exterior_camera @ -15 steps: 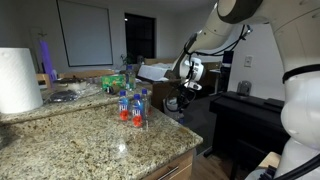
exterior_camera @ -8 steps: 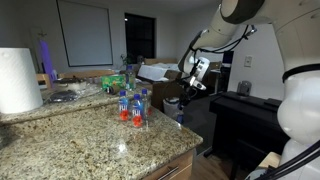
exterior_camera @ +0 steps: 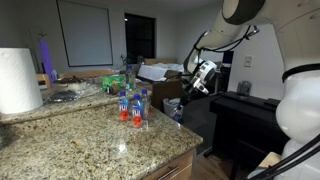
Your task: Put the bottles in the plastic bag on the right
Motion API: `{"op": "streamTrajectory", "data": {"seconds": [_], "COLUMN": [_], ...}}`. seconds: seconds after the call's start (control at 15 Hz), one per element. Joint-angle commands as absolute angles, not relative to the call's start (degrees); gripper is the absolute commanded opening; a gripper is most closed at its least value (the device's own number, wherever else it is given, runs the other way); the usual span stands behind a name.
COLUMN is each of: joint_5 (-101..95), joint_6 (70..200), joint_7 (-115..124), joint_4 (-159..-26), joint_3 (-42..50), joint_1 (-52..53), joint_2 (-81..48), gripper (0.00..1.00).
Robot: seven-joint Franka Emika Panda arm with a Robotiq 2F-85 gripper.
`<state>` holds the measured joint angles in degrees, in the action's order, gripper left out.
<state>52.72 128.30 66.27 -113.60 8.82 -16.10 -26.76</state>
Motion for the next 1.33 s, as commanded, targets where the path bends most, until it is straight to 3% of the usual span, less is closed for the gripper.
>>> {"op": "streamTrajectory", "data": {"seconds": [0.0,1.0,1.07,1.27], "joint_5": [56.4,48.2,47.0,43.3], "joint_6": [124.9,122.7,122.8,122.9], "joint_7": [63.8,66.5,66.3,66.0], "joint_4": [-116.3,-116.8,-116.7,-116.1], "joint_3": [9.7,14.9,14.9,14.6], "joint_1": [-16.5,-14.7,-14.4,-13.7], "joint_2": [-26.8,-29.4,-29.1,-28.6], "gripper": [0.10,0.10,0.60,0.74]}}
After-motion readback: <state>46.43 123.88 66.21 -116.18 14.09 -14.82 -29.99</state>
